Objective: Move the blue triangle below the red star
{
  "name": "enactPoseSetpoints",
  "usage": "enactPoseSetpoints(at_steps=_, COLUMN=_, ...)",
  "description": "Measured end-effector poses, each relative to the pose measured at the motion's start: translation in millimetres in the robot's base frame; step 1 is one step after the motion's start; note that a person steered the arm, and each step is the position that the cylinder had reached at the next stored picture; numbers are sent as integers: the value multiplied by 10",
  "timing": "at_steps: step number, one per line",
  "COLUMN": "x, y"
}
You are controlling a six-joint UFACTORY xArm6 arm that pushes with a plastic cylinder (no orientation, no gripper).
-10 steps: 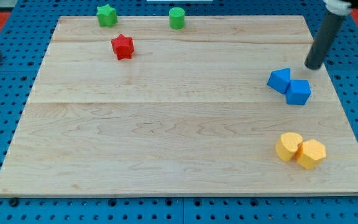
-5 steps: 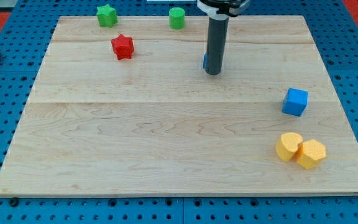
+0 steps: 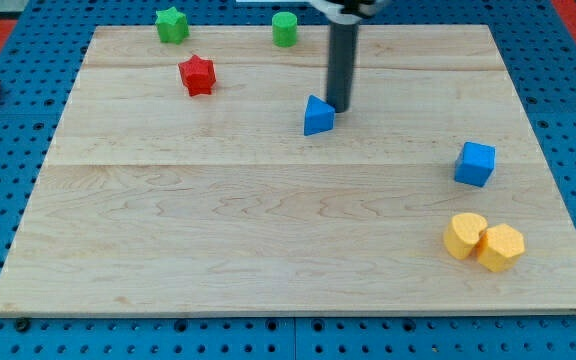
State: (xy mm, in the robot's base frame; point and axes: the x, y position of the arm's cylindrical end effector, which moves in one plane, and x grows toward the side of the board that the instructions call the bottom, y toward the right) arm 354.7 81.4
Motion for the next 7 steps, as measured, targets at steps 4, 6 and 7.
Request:
enactPoseSetpoints(at_steps=4, x=196, y=-1229)
enactPoseSetpoints(at_steps=6, x=102, y=-1323)
enactPoseSetpoints(at_steps=7, x=102, y=-1662)
